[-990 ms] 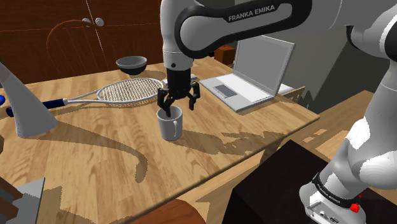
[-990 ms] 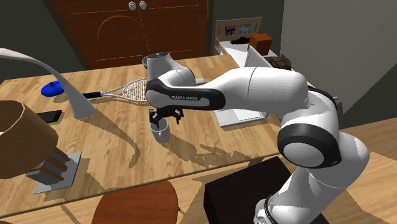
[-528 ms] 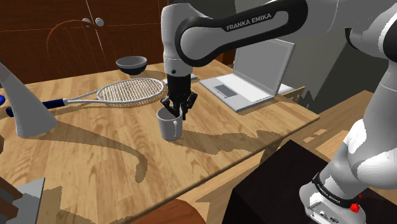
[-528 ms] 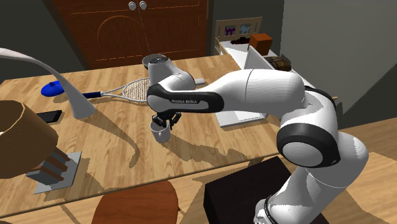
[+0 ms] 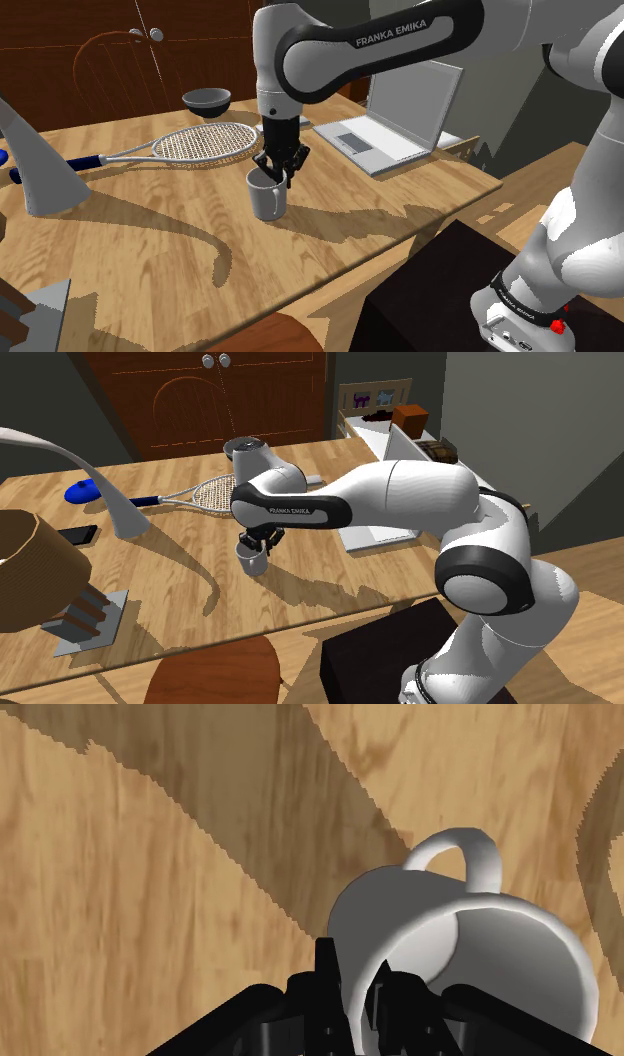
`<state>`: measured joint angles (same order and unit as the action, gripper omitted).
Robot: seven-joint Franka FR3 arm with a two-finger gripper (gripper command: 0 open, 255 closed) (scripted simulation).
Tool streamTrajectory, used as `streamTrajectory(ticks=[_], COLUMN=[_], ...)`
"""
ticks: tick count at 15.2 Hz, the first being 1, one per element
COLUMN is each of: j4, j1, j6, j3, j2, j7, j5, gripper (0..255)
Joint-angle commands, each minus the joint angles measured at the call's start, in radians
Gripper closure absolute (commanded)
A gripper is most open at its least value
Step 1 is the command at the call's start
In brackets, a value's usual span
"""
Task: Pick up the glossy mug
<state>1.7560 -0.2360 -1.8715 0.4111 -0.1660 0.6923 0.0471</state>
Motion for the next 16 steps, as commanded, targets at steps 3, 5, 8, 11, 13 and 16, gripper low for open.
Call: streamTrajectory(ticks=[3, 5, 8, 11, 13, 16], j4=[-0.039, -0.063, -0.101, -0.141, -0.170, -0.187], j1=[0.000, 0.000, 0.000, -0.001, -0.002, -0.002], j6=[0.045, 0.071, 0.111, 0.151, 0.178, 0.194], j3=[0.001, 0.001, 0.002, 0.002, 0.003, 0.003], j2=[0.007, 0.009, 0.011, 0.011, 0.010, 0.008], j7=[0.002, 0.004, 0.007, 0.010, 0.013, 0.015], j5=[0.002, 0.003, 0.003, 0.003, 0.002, 0.001], gripper=[255, 255, 255, 255, 255, 255])
